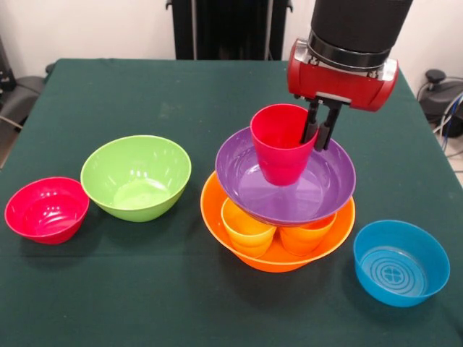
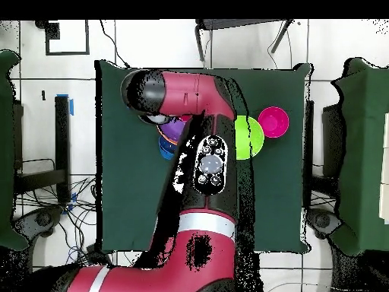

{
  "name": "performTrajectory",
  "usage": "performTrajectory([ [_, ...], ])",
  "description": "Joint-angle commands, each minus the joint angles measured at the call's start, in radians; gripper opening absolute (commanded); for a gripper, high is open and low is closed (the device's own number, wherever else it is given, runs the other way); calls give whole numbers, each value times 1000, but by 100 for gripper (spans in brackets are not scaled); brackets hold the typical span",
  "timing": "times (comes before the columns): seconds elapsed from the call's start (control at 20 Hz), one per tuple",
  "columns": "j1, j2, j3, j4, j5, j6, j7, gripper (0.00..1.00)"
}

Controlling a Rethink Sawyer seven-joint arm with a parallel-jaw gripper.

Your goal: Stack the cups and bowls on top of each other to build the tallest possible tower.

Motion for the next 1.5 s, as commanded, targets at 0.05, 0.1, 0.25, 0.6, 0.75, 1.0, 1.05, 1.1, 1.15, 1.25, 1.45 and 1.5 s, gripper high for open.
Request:
performTrajectory([
  [0.05,33,9,58,94,0,-43,126,0],
  [0.1,34,9,58,97,1,-46,128,0],
  [0.25,40,11,50,100,-5,-66,136,0],
  [0.6,40,31,39,78,-17,-105,135,0],
  [0.75,49,41,19,55,-32,-113,139,0],
  [1.0,52,53,11,32,-24,-107,138,0],
  [1.05,53,54,10,30,-23,-107,137,0],
  [1.1,53,56,9,28,-22,-105,137,0],
  [1.15,57,54,3,30,-25,-110,139,0],
  [1.25,61,53,-1,32,-24,-104,139,0],
  [1.45,52,51,14,45,-2,-87,127,0],
  [1.5,53,52,13,48,-2,-94,127,0],
])
